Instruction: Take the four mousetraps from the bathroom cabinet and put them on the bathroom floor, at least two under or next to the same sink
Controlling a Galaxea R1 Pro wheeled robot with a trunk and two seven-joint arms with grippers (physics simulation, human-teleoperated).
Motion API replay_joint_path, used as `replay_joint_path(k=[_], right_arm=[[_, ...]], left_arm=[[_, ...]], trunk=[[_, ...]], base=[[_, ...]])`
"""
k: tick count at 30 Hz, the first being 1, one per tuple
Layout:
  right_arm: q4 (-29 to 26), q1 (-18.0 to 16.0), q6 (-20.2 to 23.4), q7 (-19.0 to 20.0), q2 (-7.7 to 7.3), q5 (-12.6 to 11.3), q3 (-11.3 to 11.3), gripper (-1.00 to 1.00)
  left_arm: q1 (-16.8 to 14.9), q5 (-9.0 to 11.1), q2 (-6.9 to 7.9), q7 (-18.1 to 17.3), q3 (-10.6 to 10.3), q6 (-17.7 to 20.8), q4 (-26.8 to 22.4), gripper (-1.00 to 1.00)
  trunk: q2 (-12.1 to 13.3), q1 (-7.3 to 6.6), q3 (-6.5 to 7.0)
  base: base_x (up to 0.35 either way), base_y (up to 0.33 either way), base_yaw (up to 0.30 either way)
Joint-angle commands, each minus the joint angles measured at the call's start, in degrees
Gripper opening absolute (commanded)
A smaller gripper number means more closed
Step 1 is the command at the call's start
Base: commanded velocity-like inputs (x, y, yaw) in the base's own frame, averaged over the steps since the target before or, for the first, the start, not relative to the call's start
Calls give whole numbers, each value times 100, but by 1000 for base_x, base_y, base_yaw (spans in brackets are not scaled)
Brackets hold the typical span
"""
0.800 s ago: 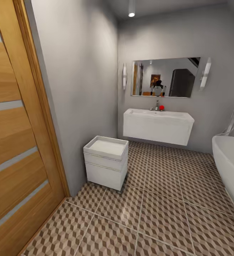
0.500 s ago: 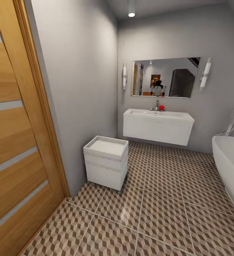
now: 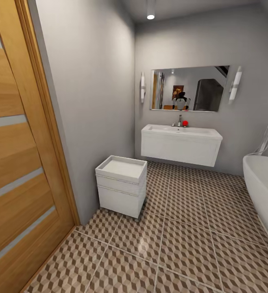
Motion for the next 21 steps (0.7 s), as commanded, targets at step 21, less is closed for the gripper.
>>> replay_joint_path(k=[21], right_arm=[[-512,-7,-95,-49,10,28,3,100]], left_arm=[[-5,-5,0,183,24,-148,-683,100]], trunk=[[-2,0,-5]], base=[[0,0,0]])
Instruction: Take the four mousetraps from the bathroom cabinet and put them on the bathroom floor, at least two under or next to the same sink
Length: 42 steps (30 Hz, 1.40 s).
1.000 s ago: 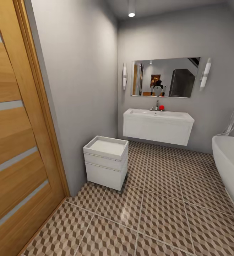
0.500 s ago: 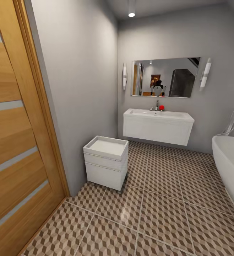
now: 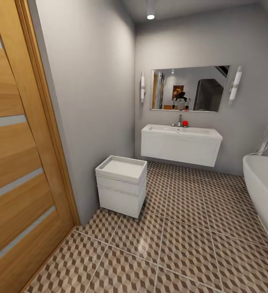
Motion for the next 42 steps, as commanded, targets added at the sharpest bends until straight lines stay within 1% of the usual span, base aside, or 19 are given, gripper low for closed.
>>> replay_joint_path(k=[1,14,15,17,18,20,21,23,24,25,29,32,34,40,42], right_arm=[[-28,-3,-17,-29,-7,6,-3,100],[-447,-3,-35,-436,-29,14,1,100],[-2344,-3,-39,-659,-29,15,2,100],[-2430,-3,-46,-683,-30,16,3,100],[-2524,-3,-51,-702,-30,18,4,100],[-2640,-13,-49,-714,-31,18,5,100],[-2795,-27,-40,-721,-31,18,5,100],[-3003,-37,-26,-731,-26,20,6,100],[-3252,-44,9,-739,-13,29,9,100],[-3375,-46,38,-742,-6,39,10,100],[-3776,-52,230,-744,19,123,18,100],[-4020,-54,372,-744,41,191,21,100],[-4089,-55,403,-741,45,208,22,100],[-4251,-56,435,-721,44,230,23,100],[-4398,-56,444,-715,46,235,24,100]], left_arm=[[3,-4,-1,41,14,25,-42,100],[2,4,-15,430,14,442,-460,100],[2,4,-18,433,14,907,-3833,100],[2,4,-20,437,14,910,-4023,100],[2,4,-23,440,14,912,-4223,100],[2,2,-25,438,14,914,-4434,100],[1,3,-26,436,14,911,-4657,100],[0,3,-27,426,14,910,-4902,100],[-1,3,-27,423,14,909,-5025,100],[-3,4,-31,418,14,908,-5267,100],[-5,6,-73,415,8,911,-5677,100],[-6,6,-141,417,5,921,-5926,100],[-6,5,-176,421,0,928,-6006,100],[-6,-4,-257,424,-9,949,-6103,100],[-6,-19,-276,416,-11,932,-6115,100]], trunk=[[-2,0,-5],[-2,0,-5],[-2,0,-5],[-2,0,-5],[-2,0,-5],[-2,0,-5],[-2,0,-5],[-2,0,-5],[-2,0,-5],[-2,0,-5],[-2,0,-5],[-2,0,-5],[-2,0,-5],[-2,0,-5],[-2,0,-5]], base=[[0,0,0],[0,0,0],[0,0,0],[0,0,0],[0,0,0],[0,0,0],[0,0,0],[0,0,0],[0,0,0],[0,0,0],[0,0,0],[0,0,0],[0,0,0],[0,0,0],[0,0,0]])
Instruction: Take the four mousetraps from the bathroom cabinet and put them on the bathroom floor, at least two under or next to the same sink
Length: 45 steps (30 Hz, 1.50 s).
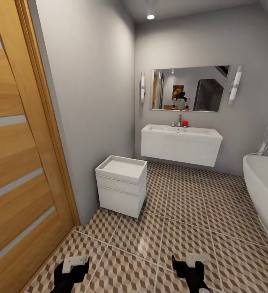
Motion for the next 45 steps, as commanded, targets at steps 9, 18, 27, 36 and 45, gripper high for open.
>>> replay_joint_path(k=[9,18,27,36,45], right_arm=[[-818,-8,50,-27,10,30,-1,100],[-1705,-10,124,-44,2,35,-1,100],[-2124,-11,128,-47,-34,42,59,100],[-2227,-11,128,-46,-34,246,421,100],[-2416,-11,213,-48,-14,337,699,100]], left_arm=[[1,-22,-6,-12,3,-172,-42,100],[-8,-51,-94,24,-10,-237,-219,100],[-16,-183,-160,36,-312,-220,-560,100],[-16,-218,149,44,-206,-270,-177,100],[-16,-208,304,60,194,-259,-145,100]], trunk=[[-3,0,-5],[-3,0,-5],[-3,0,-5],[-3,0,-5],[-3,0,-5]], base=[[0,0,0],[0,0,0],[0,0,0],[0,0,0],[0,0,0]])
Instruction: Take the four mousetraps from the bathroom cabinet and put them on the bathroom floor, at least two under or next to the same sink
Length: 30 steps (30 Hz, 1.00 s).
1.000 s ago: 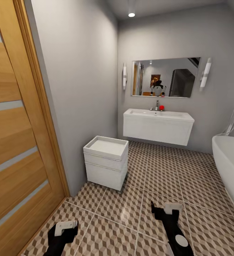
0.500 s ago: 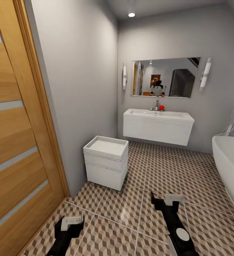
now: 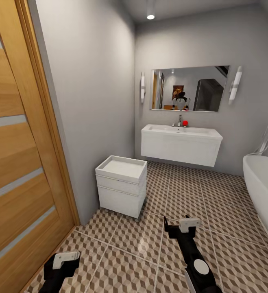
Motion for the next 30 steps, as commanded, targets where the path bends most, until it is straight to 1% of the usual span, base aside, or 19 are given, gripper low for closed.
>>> replay_joint_path(k=[1,5,8,10,14,26,30], right_arm=[[-10,-3,69,-35,0,52,14,100],[-85,-3,292,-36,1,62,30,100],[-217,-3,319,-39,-1,63,31,100],[-301,-3,336,-42,-3,63,25,100],[-334,-3,334,-55,1,63,23,100],[-349,-3,326,-102,9,63,5,100],[-359,-3,325,-104,9,63,11,100]], left_arm=[[2,-24,3,20,1,30,-7,100],[2,-30,-28,4,-9,30,-49,100],[2,-28,-31,1,-22,37,-79,100],[2,-31,-64,0,-24,46,-96,100],[2,-29,-89,0,-22,49,-100,100],[2,-33,-111,6,-25,42,-102,100],[2,-33,-155,8,-28,31,-104,100]], trunk=[[-3,0,-5],[-3,0,-5],[-3,0,-5],[-3,0,-5],[-3,0,-5],[-3,0,-5],[-3,0,-5]], base=[[0,0,0],[0,0,0],[0,0,0],[0,0,0],[0,0,87],[0,0,268],[-19,0,290]])
